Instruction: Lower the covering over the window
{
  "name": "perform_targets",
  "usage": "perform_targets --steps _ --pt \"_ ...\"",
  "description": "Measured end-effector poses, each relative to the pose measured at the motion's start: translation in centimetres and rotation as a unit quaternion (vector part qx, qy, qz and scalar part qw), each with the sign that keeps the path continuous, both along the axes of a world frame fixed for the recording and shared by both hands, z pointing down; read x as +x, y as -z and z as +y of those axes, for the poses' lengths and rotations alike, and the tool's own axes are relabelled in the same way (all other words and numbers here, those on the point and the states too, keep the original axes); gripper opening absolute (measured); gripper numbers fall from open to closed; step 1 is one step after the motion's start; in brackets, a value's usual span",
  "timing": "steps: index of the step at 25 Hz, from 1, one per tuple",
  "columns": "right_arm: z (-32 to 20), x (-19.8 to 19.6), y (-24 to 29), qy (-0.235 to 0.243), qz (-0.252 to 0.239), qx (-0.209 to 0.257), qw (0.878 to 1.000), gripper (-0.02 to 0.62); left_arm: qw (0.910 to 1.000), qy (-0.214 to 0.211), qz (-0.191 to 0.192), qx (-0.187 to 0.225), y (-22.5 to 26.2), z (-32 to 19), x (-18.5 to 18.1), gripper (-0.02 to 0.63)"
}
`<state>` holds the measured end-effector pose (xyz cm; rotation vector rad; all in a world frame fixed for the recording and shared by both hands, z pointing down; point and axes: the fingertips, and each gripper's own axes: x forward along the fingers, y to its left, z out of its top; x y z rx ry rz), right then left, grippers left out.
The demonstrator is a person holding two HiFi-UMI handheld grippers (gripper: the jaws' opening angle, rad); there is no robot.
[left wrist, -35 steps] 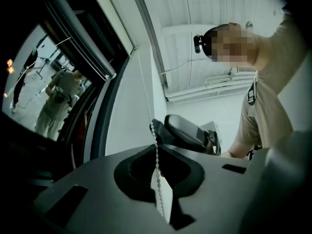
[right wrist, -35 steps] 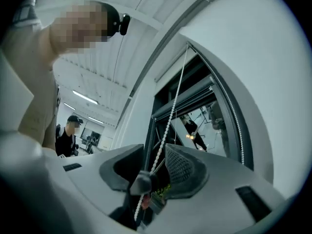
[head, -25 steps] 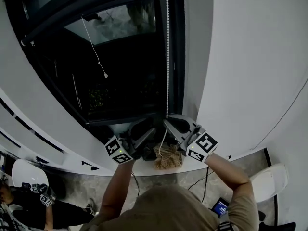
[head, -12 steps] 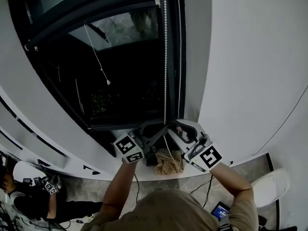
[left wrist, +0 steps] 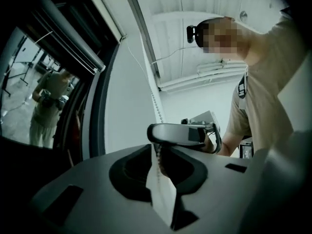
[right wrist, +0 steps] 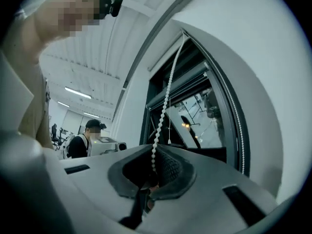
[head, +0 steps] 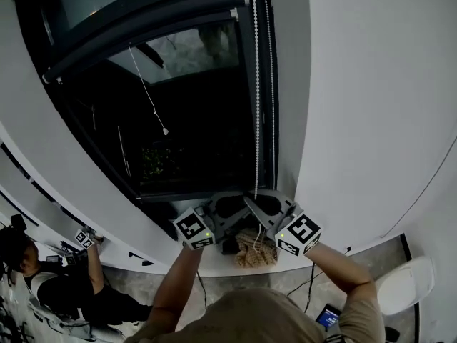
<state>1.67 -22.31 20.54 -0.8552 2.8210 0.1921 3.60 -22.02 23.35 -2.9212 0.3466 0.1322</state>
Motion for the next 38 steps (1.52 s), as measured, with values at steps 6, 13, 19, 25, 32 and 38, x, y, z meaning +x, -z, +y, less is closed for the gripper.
perform_targets --steps 6,13,19,25,32,38 --pt "-0.9 1.5 0.5 -0.019 -0.013 0.002 1.000 0.003 0.9968 -0.074 0.006 -0.032 -2.2 1.8 1.5 0.149" --pt "-0.8 3.3 0.9 -0.047 -0.001 0.024 0.999 0.003 0.9925 -0.058 0.099 -0.042 5.0 -1.7 -3.8 0.160" --pt "-0.6 2.1 0.4 -0.047 0.010 0.026 0.999 0.003 0.9978 -0.035 0.056 0.008 13.4 0.1 3.0 0.155" --pt "1.5 2.5 0.9 -0.046 0.036 0.059 0.997 0.006 0.9978 0.031 0.059 -0.003 12.4 -2.4 1.7 0.017" --pt "2.6 3.6 2.4 -0.064 0.044 0.080 0.994 0.008 0.9926 -0.008 0.091 -0.080 7.6 -2.6 1.0 0.014" --pt "1.7 1.8 0.5 -0.059 0.060 0.052 0.995 0.006 0.9894 -0.063 0.113 -0.066 13.4 -0.7 1.4 0.158"
